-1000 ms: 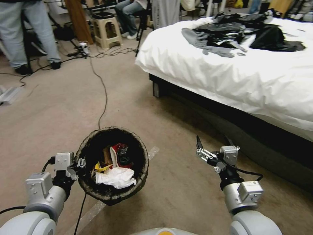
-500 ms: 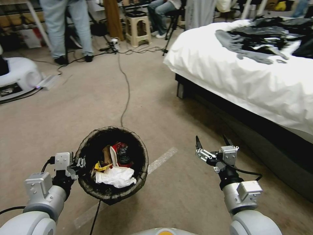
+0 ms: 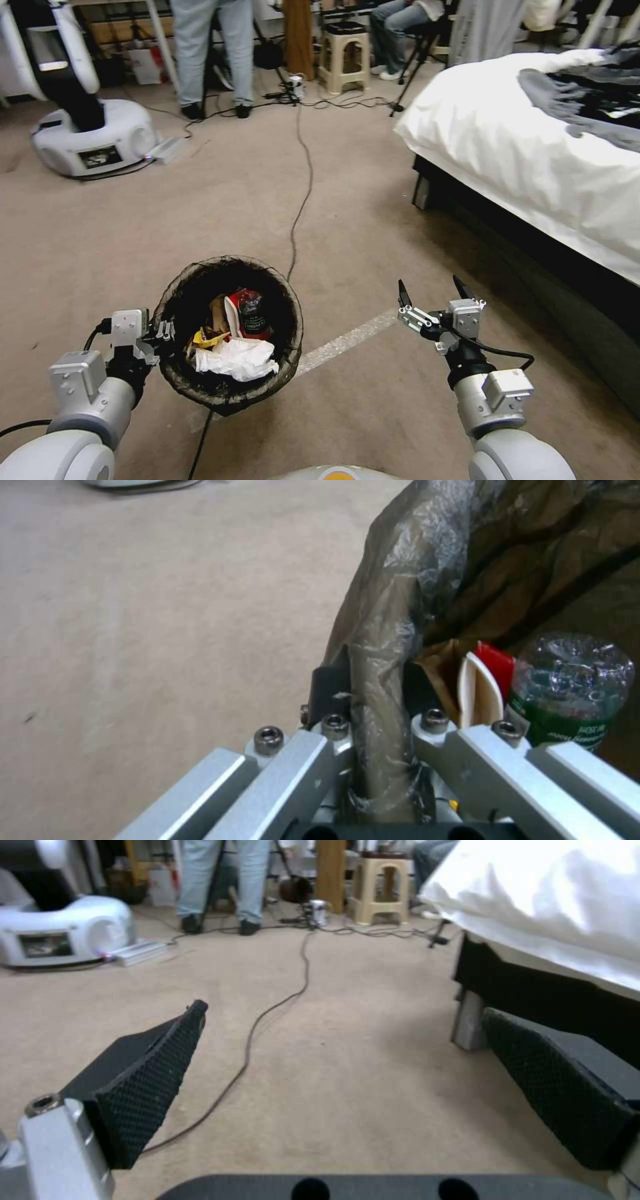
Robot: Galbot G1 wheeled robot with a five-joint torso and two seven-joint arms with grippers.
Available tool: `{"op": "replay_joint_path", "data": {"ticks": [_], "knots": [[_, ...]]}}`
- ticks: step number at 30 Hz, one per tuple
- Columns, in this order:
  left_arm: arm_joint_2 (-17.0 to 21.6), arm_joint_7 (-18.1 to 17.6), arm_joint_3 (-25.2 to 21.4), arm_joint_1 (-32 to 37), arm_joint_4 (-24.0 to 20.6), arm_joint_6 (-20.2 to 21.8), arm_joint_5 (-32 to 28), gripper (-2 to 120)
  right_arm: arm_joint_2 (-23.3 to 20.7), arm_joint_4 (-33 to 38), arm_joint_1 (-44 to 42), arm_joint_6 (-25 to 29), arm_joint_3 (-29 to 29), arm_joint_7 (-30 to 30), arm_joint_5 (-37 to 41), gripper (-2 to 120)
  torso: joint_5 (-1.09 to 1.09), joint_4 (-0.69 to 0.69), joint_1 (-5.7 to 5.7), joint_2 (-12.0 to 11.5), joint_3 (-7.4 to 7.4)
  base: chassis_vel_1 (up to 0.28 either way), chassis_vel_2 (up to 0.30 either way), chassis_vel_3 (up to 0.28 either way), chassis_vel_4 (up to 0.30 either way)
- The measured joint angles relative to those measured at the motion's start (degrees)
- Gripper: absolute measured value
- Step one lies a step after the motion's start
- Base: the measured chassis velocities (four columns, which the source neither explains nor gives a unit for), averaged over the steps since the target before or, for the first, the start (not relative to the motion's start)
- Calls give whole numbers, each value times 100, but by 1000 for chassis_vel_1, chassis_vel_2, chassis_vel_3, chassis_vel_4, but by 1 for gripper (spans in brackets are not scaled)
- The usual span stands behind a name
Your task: Pick up the trash bin, then pick up the garbage from the floor and place it into the trash bin.
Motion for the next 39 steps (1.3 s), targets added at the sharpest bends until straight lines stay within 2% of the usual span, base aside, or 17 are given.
{"op": "replay_joint_path", "data": {"ticks": [39], "knots": [[14,-71,25,-9,0,-101,-25,1,-9,-10,15,-4,2,0,12,100,0,3,0,0,0,85,86,89,89]]}}
